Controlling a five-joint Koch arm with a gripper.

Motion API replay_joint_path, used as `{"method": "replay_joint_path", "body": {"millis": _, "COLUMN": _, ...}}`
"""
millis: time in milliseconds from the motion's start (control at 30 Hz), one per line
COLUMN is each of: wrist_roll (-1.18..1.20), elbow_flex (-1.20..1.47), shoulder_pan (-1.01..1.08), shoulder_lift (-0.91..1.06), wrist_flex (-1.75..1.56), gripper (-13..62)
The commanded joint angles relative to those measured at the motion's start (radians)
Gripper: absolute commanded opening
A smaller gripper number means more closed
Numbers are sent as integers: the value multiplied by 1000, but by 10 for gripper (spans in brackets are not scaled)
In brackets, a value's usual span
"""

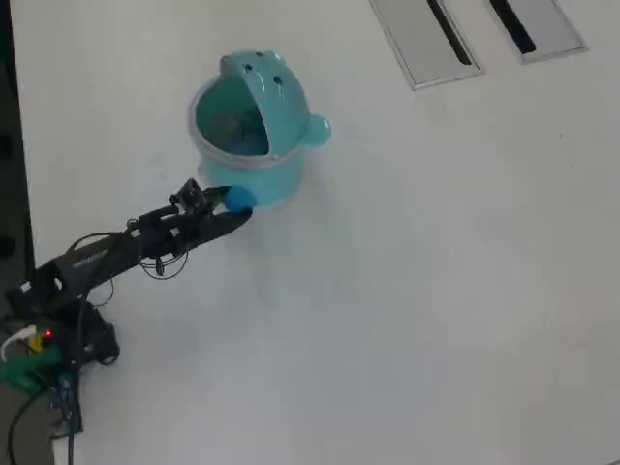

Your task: Grasp RGB lego blocks and put them in the bin one by one.

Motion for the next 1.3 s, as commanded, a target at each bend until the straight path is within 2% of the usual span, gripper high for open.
{"method": "replay_joint_path", "body": {"millis": 0, "wrist_roll": 5, "elbow_flex": -54, "shoulder_pan": -37, "shoulder_lift": 60, "wrist_flex": -109, "gripper": 99}}
{"method": "replay_joint_path", "body": {"millis": 367, "wrist_roll": 5, "elbow_flex": -94, "shoulder_pan": -204, "shoulder_lift": 112, "wrist_flex": -127, "gripper": 99}}
{"method": "replay_joint_path", "body": {"millis": 433, "wrist_roll": 6, "elbow_flex": -138, "shoulder_pan": -262, "shoulder_lift": 91, "wrist_flex": -127, "gripper": 54}}
{"method": "replay_joint_path", "body": {"millis": 467, "wrist_roll": 6, "elbow_flex": -156, "shoulder_pan": -275, "shoulder_lift": 84, "wrist_flex": -127, "gripper": 54}}
{"method": "replay_joint_path", "body": {"millis": 767, "wrist_roll": 3, "elbow_flex": -376, "shoulder_pan": -337, "shoulder_lift": -78, "wrist_flex": -103, "gripper": 55}}
{"method": "replay_joint_path", "body": {"millis": 1167, "wrist_roll": -31, "elbow_flex": -701, "shoulder_pan": -374, "shoulder_lift": -399, "wrist_flex": -58, "gripper": 55}}
{"method": "replay_joint_path", "body": {"millis": 1267, "wrist_roll": -35, "elbow_flex": -854, "shoulder_pan": -345, "shoulder_lift": -526, "wrist_flex": -29, "gripper": 56}}
